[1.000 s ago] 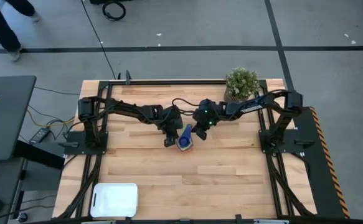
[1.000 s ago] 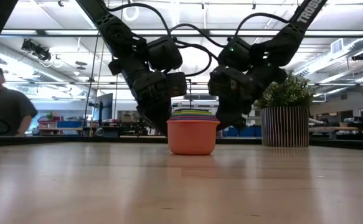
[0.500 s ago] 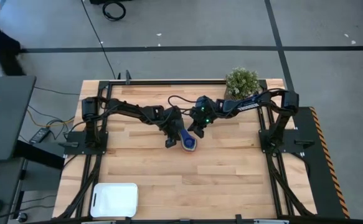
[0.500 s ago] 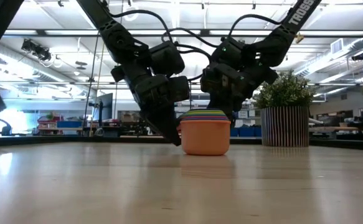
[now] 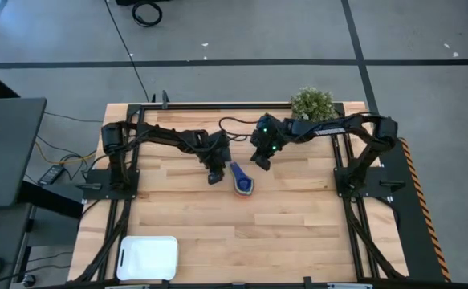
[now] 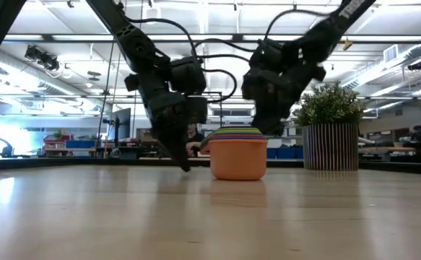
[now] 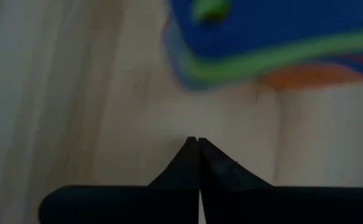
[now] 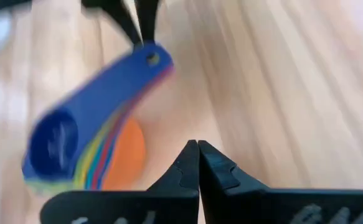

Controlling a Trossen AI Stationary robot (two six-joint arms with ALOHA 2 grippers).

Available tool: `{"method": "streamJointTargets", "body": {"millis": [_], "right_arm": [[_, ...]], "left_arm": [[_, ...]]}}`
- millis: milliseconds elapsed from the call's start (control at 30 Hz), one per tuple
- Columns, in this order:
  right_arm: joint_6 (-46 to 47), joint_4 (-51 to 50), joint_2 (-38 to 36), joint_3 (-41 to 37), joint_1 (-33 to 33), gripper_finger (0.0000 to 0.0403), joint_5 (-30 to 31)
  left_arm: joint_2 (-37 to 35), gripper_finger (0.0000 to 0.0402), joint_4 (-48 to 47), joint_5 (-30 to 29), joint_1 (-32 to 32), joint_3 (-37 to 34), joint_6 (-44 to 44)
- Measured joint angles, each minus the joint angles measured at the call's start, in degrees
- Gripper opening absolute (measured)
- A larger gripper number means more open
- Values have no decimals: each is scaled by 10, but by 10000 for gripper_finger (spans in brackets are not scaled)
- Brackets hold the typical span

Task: Nest measuring cups in basket
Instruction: Stack the violet measuring cup into the green measuring cup, then put the nested measuring cups into the white bin

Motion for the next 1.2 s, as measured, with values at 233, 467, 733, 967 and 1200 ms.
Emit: {"method": "streamJointTargets", "body": {"millis": [233,467,733,967,1200], "right_arm": [[-92,-225,-73,97,4,0,35],[-101,-309,-111,150,28,11,34],[-99,-302,-116,151,41,16,24],[-95,-273,-104,151,62,7,-12],[-44,-213,-104,151,71,17,-17]], "left_arm": [[-61,0,-82,0,20,0,2],[-151,0,-96,-13,18,0,-20],[-269,0,-145,-85,-3,0,-33],[-338,0,-193,-85,-22,0,-25],[-352,16,-215,-84,-27,0,-23]]}}
